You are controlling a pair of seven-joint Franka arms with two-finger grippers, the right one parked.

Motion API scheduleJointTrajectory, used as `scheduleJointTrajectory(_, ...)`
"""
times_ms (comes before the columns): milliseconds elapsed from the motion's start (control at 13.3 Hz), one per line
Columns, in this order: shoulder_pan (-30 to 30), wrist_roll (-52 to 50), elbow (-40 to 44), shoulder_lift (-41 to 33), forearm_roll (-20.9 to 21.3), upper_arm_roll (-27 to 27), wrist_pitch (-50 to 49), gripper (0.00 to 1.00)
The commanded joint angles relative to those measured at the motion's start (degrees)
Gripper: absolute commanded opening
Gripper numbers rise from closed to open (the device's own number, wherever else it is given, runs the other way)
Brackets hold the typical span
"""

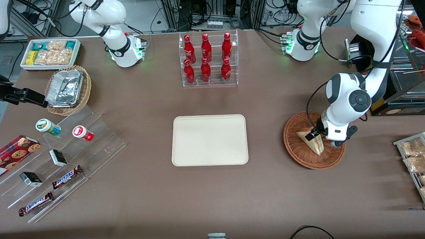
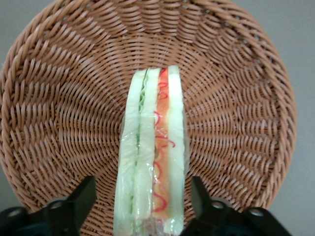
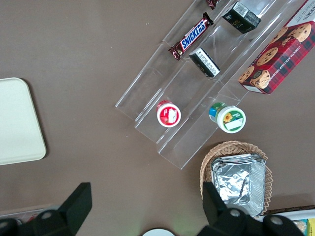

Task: Place sandwich from basket to tray
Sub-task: 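Close the left gripper on the wrapped sandwich's edge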

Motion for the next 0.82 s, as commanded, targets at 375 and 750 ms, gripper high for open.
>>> scheduleJointTrajectory(375,-0.2,-2.5,1.0,-0.3,1.0,-0.4,-0.2,0.0)
scheduleJointTrajectory(750,-5.0,-2.0,10.7,-0.7,5.0,-0.6,-14.8,0.0)
